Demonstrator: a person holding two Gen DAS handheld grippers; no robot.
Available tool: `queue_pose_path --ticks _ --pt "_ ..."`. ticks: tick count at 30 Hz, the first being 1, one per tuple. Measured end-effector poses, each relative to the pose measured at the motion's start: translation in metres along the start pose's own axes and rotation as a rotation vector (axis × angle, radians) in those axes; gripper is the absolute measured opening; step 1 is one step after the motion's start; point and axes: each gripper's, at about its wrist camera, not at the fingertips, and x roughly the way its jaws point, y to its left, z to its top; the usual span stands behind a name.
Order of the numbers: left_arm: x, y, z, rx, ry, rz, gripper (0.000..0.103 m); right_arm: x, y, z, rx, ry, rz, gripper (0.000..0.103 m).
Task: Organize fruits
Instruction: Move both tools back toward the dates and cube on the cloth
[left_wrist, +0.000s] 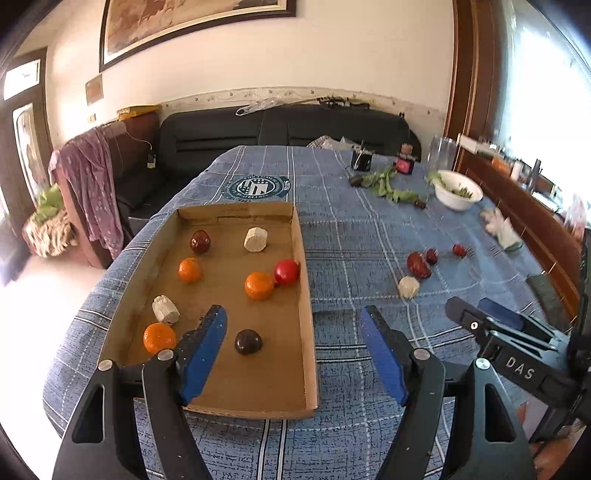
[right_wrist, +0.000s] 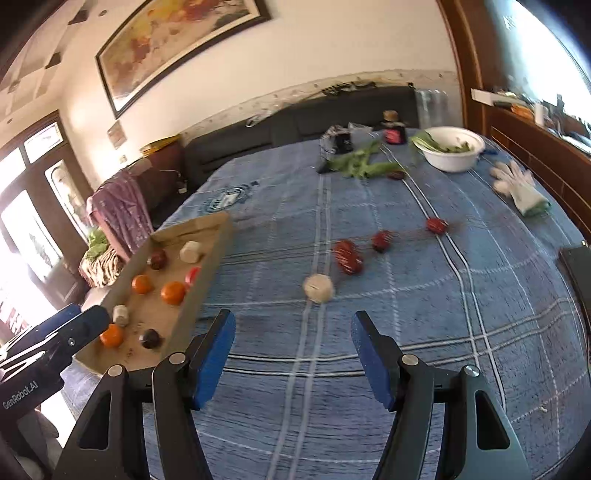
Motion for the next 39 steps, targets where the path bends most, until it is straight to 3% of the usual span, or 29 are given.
queue_pose_path --ticks 17,21,27,30,34,39 --pt "0.028 -0.031 -0.002 0.088 0.068 0.038 0.074 0.008 -0.028 -0.005 0.036 0.027 -0.007 0.070" --pt "0.026 -0.031 0.002 0.060 0.057 -0.019 0.074 0.003 -0.035 -0.005 0.033 0.018 -0.029 0.070" --pt "0.025 -0.050 0.025 0.006 -0.045 -0.155 0.077 -0.037 -0.070 -0.001 0.041 -0.025 -0.170 0.070" --pt "0.038 -0.069 0.032 0.006 -0.029 -0.220 0.077 -0.071 -0.093 -0.006 0.064 -0.070 -0.237 0.072" --pt "0.049 -0.097 0.040 0.045 -0.041 -0.258 0.077 -0.095 -0.115 -0.009 0.068 -0.093 -0.344 0.074" --pt "0.056 -0.108 0.036 0.064 -0.027 -0.268 0.077 -0.094 -0.135 -0.003 0.133 -0.090 -0.339 0.074"
